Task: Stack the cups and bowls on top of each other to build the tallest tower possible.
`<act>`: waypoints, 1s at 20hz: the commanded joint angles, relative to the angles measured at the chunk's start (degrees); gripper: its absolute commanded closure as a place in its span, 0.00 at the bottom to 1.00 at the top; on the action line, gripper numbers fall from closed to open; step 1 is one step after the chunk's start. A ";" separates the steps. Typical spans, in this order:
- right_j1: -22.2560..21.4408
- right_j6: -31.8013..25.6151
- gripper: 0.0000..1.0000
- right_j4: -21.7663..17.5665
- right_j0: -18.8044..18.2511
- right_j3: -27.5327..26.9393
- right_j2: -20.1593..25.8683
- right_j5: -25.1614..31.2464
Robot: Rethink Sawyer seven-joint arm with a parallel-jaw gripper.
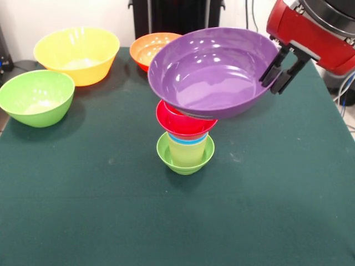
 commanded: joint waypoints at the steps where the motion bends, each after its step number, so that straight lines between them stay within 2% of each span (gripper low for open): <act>1: 0.35 -17.31 1.00 -6.18 -1.52 4.20 2.84 -3.50; 11: -1.77 -18.35 1.00 -7.49 -0.72 9.15 2.77 -5.13; 20: -4.09 -17.64 1.00 -10.49 0.16 14.90 3.95 -6.55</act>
